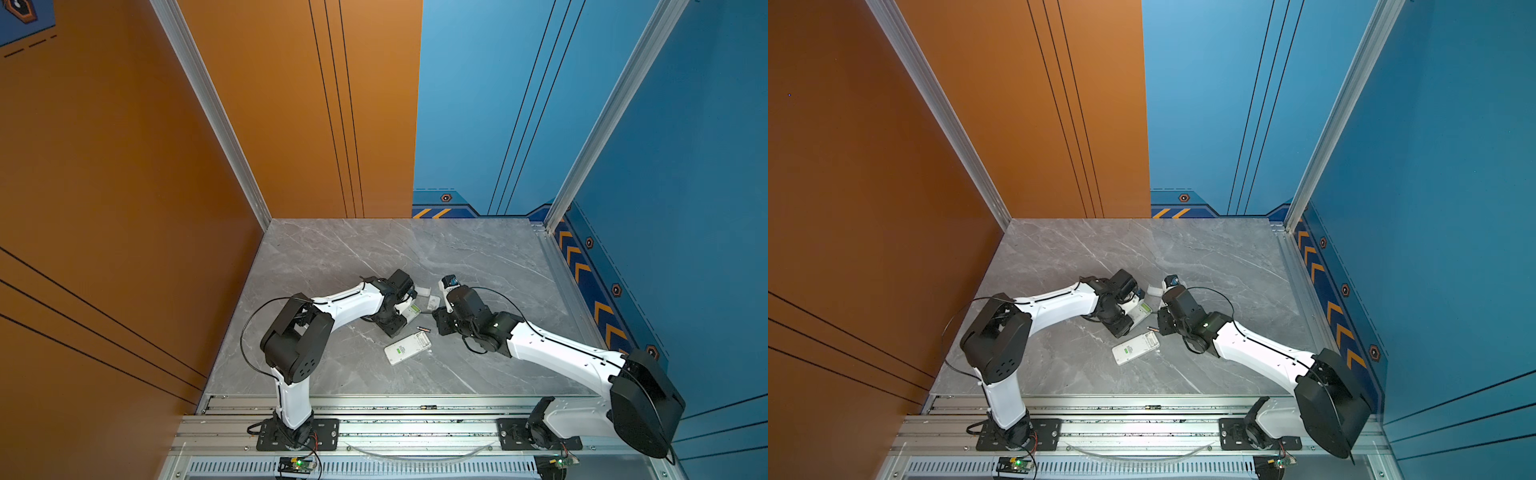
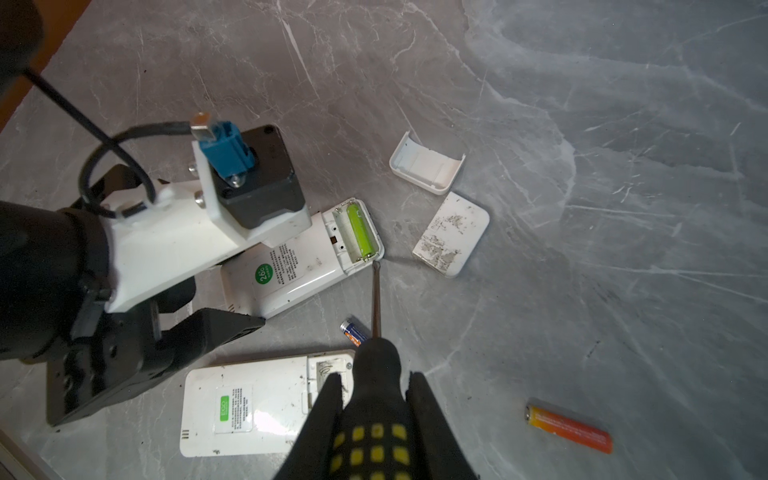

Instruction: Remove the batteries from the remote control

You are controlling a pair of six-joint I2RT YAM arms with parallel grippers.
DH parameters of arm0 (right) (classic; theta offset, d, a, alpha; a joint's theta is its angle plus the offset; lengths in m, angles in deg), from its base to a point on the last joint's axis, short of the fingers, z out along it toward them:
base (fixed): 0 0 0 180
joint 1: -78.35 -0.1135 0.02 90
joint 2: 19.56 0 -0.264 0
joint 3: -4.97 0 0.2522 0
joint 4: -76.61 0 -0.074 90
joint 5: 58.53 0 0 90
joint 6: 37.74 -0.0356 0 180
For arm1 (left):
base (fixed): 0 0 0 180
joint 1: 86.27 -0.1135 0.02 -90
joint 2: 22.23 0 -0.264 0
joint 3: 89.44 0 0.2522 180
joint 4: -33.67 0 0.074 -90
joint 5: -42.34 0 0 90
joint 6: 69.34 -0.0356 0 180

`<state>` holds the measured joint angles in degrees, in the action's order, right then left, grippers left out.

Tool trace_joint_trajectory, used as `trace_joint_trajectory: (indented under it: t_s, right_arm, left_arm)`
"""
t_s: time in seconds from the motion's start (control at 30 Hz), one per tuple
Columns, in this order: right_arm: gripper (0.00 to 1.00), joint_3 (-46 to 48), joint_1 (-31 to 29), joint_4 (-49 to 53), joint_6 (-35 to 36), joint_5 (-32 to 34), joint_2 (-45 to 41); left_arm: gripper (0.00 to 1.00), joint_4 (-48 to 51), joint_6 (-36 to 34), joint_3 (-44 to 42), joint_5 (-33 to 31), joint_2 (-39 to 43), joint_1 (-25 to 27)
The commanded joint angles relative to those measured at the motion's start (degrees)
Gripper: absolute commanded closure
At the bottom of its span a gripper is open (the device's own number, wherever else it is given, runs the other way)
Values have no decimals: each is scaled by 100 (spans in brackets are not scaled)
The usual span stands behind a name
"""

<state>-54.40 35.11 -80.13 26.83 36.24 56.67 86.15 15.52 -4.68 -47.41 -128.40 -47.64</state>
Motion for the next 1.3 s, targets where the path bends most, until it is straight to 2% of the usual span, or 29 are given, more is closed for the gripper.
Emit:
trace_joint_trajectory:
  t_s: [0.0, 1.27]
  right_arm:
    - [100, -203, 27, 24, -59, 13, -164]
    - [100, -243, 86, 197, -258, -169, -41]
  left_arm:
    - [73, 64, -101, 129, 2, -112, -19]
    - [74, 89, -100, 177, -52, -190, 11]
